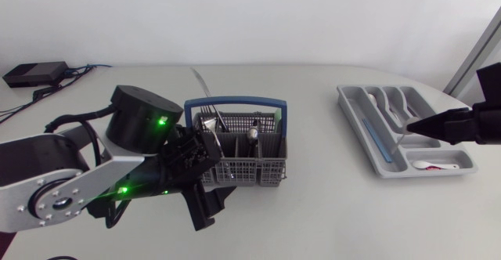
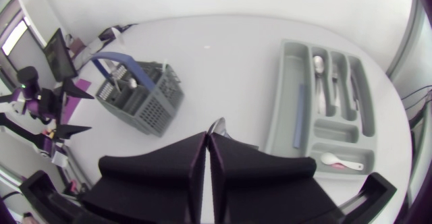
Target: Unload the cutlery basket into the drawer organizer.
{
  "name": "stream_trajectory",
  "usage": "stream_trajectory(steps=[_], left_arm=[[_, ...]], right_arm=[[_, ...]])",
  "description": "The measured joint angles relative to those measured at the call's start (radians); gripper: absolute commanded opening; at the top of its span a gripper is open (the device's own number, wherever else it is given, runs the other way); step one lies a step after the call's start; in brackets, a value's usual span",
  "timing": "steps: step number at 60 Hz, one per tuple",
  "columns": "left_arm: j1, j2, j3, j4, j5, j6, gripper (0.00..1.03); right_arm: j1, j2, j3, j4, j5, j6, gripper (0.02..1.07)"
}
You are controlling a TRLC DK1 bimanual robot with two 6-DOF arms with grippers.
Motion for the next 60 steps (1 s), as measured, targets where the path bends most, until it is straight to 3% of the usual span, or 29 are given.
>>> stream_trajectory(steps=[18, 60], left_arm=[[-0.019, 0.025, 0.026, 0.003, -0.022, 0.0, 0.93], [-0.04, 0.072, 0.066, 0.006, -0.04, -0.008, 0.93]], right_arm=[[-0.13, 0.151, -0.031, 0.229, 0.219, -0.109, 0.09], [-0.202, 0.508, -0.04, 0.61, 0.475, -0.205, 0.11]])
